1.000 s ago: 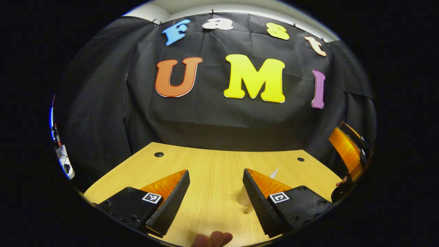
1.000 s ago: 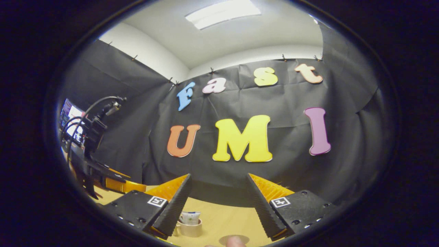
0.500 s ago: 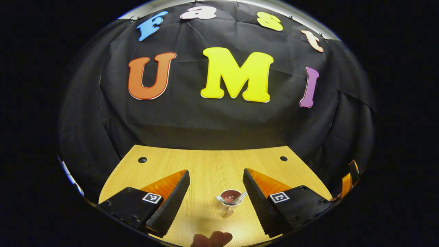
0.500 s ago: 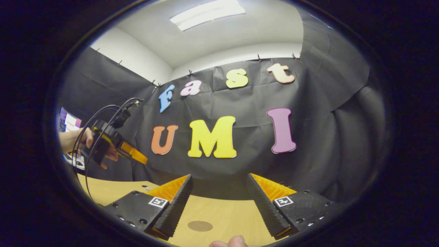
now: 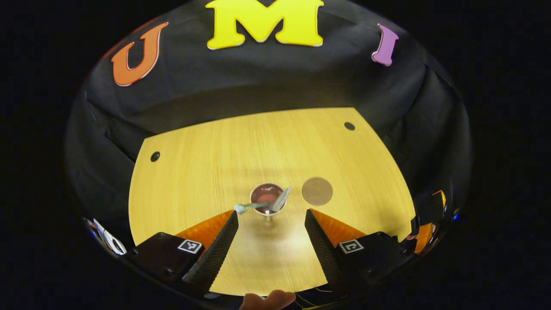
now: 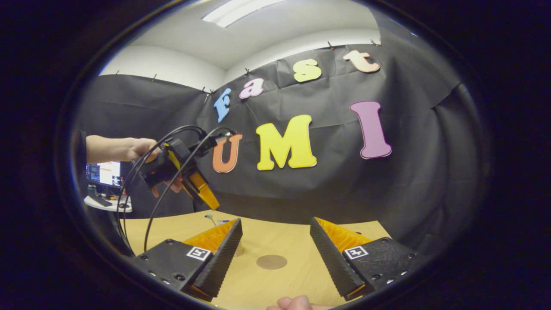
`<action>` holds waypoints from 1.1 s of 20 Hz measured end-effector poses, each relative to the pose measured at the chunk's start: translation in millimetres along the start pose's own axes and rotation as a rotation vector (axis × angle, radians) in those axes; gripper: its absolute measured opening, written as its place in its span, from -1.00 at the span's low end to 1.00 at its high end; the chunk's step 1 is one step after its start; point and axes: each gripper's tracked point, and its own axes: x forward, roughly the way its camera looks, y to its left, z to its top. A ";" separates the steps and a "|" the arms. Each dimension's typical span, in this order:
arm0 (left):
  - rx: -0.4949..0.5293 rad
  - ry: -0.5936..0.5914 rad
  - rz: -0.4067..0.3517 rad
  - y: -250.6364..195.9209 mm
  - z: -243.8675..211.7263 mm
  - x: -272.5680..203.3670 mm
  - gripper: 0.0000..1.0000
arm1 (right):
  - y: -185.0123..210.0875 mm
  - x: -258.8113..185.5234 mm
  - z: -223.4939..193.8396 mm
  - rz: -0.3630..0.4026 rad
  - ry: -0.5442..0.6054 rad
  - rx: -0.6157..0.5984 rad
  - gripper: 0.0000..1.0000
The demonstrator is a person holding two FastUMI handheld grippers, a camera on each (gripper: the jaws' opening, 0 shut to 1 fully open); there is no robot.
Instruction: Put the toothbrush and toothpaste on the desktop into the cup, then pick up the cup and place it on the coaster on the desktop.
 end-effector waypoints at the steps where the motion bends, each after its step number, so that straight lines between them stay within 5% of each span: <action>1: 0.000 0.035 0.002 0.0 -6.9 6.7 0.98 | 3.6 -1.1 -2.2 0.010 0.008 -0.009 0.92; 7: -0.006 0.184 0.005 6.2 -34.0 47.4 0.99 | 1.6 -4.6 -5.3 -0.012 0.010 -0.043 0.92; 16: 0.081 0.271 0.020 3.8 -55.6 109.2 0.98 | -0.4 -13.2 -26.7 -0.115 0.045 0.072 0.92; 22: 0.064 0.323 0.055 16.6 -60.3 138.4 0.83 | -5.5 -22.9 -40.4 -0.168 0.050 0.039 0.92</action>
